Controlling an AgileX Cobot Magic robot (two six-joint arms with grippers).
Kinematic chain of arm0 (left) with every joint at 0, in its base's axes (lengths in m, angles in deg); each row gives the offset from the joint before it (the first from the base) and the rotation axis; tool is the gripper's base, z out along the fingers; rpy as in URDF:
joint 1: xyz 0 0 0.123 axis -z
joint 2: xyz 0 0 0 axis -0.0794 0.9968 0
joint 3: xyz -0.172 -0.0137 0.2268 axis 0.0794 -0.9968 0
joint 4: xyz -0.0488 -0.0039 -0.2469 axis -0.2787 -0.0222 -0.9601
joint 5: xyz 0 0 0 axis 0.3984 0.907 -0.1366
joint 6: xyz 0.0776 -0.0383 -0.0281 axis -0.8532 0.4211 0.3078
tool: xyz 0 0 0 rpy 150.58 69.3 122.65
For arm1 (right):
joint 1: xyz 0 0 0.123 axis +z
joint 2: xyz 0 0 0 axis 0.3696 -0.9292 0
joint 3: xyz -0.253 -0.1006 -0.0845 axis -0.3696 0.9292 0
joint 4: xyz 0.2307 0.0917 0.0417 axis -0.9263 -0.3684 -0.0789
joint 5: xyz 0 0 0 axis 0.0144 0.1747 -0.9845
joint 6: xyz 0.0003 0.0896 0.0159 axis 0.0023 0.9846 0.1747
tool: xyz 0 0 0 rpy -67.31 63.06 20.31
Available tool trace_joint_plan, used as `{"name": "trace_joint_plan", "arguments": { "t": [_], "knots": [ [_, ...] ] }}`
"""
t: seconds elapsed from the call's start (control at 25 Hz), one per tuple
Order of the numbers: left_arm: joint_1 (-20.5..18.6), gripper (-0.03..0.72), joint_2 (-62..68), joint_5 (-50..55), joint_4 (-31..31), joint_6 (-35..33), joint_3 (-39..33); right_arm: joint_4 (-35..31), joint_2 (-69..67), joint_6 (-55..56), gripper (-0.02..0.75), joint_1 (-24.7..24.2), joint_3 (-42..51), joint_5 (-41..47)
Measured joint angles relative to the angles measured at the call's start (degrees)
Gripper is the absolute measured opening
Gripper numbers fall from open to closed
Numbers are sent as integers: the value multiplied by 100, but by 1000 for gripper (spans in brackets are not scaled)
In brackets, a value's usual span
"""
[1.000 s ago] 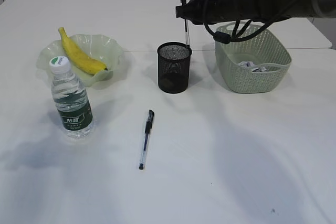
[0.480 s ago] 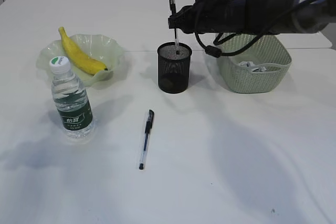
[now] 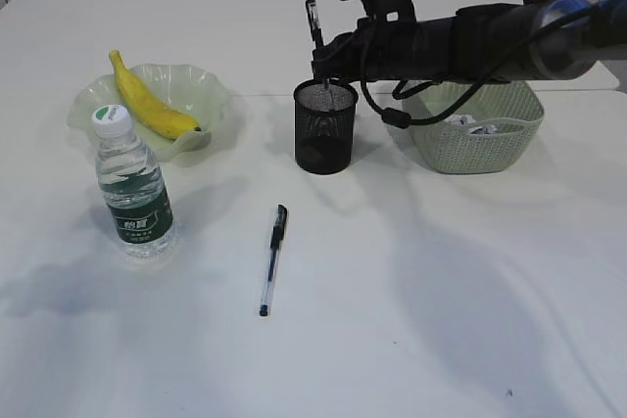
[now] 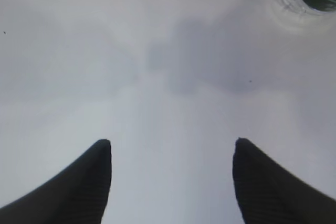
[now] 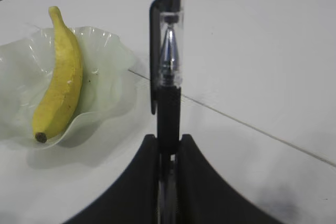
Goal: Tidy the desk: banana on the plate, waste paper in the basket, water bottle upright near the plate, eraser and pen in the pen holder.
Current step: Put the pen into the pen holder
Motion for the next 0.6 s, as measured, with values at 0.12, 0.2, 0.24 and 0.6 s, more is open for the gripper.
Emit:
{"name": "trace_joint_plan", "arguments": {
  "t": [0.12, 0.2, 0.24, 0.6],
  "knots": [
    [0, 510, 0, 0, 0, 0, 0, -7, -75, -8, 51, 0, 0, 0],
    [0, 510, 0, 0, 0, 0, 0, -7, -98, -22, 62, 0, 0, 0],
    [0, 510, 0, 0, 0, 0, 0, -7, -113, -22, 76, 0, 0, 0],
    [0, 510, 0, 0, 0, 0, 0, -7, -140, -92, 241, 0, 0, 9]
  ]
}}
